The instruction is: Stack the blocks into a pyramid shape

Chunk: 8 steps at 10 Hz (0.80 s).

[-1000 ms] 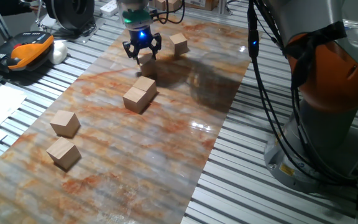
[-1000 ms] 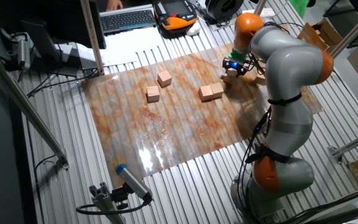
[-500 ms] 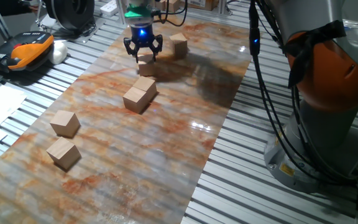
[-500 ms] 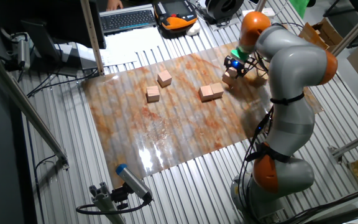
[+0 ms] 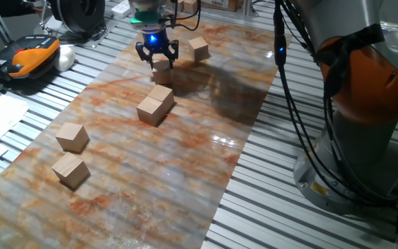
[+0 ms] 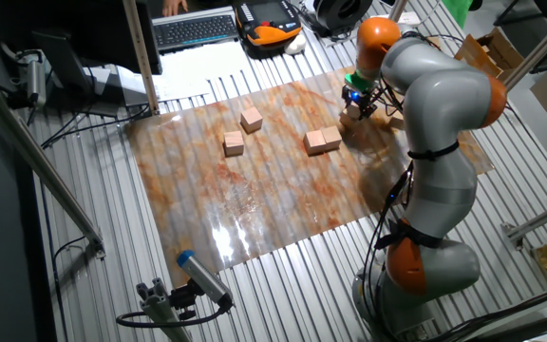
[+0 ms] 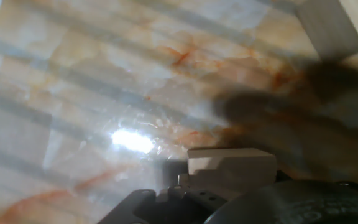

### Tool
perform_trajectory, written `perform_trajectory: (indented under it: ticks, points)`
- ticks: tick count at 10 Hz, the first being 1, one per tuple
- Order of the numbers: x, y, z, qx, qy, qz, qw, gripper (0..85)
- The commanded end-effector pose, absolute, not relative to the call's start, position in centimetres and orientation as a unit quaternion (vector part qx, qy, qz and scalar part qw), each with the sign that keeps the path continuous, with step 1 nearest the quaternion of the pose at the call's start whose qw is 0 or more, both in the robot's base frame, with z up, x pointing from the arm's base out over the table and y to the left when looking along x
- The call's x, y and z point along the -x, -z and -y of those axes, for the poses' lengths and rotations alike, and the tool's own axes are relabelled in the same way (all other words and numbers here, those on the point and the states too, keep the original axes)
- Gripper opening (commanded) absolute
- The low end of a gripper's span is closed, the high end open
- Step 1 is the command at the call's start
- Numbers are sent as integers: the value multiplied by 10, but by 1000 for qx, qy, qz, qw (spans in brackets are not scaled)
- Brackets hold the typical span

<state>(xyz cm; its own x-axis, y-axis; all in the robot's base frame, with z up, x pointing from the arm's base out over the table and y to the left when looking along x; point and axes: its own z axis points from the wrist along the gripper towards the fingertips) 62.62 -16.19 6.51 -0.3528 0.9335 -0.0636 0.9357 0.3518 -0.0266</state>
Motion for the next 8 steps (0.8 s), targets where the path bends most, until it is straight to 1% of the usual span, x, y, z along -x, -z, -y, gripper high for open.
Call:
perform_trajectory:
  ticks: [1,3,6,8]
  points:
    - [-626,-64,161,-572,29,-820,18,0]
    - [-626,-65,161,-569,34,-821,18,0]
    - [-626,-65,161,-561,68,-825,26,0]
    - [-626,-65,161,-560,34,-828,17,0]
